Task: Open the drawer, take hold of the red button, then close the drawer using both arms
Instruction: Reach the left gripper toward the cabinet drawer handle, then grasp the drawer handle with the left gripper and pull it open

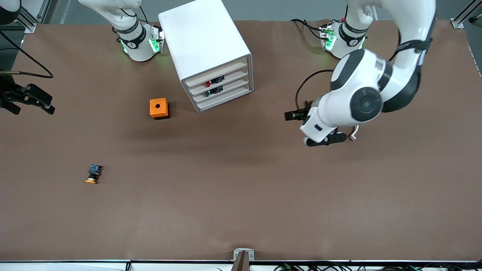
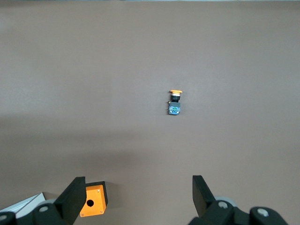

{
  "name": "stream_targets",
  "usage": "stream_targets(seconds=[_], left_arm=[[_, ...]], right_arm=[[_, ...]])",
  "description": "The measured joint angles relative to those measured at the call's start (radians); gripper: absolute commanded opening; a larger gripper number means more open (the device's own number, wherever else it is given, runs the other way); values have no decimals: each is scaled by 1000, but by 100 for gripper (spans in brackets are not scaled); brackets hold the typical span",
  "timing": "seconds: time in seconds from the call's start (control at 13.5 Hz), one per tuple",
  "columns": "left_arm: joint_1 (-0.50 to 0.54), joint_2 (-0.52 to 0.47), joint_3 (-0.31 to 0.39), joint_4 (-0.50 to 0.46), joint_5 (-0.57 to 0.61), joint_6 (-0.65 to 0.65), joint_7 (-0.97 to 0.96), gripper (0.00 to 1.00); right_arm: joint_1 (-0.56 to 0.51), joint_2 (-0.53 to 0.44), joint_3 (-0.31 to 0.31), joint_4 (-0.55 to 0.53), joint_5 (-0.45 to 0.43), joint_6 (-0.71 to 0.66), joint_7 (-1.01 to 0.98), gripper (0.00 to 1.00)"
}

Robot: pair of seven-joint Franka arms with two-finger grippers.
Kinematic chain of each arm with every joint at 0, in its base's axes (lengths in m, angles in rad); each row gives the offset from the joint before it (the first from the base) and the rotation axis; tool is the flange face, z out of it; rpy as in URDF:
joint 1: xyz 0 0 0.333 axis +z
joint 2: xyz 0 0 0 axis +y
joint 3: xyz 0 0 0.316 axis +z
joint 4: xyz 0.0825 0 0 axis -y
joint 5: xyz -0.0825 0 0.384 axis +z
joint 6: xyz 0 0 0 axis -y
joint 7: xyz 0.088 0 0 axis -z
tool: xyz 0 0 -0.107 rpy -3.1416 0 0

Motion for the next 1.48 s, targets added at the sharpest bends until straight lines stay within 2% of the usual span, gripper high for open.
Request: stream_targets(seconds=[0.37,0.59,1.19,1.48], left_arm=[[-39,124,0,63,-266,153,-266,100],[-71,179,0,85,-350,220,-402,100],[-178,289,0,109,-370,240,-753,98],[-209,318,0,109,-370,85,-927,95]], right_arm=[[0,0,0,0,0,0,0,100],[0,0,0,0,0,0,0,100],[0,0,0,0,0,0,0,100],[0,0,0,0,0,0,0,100]])
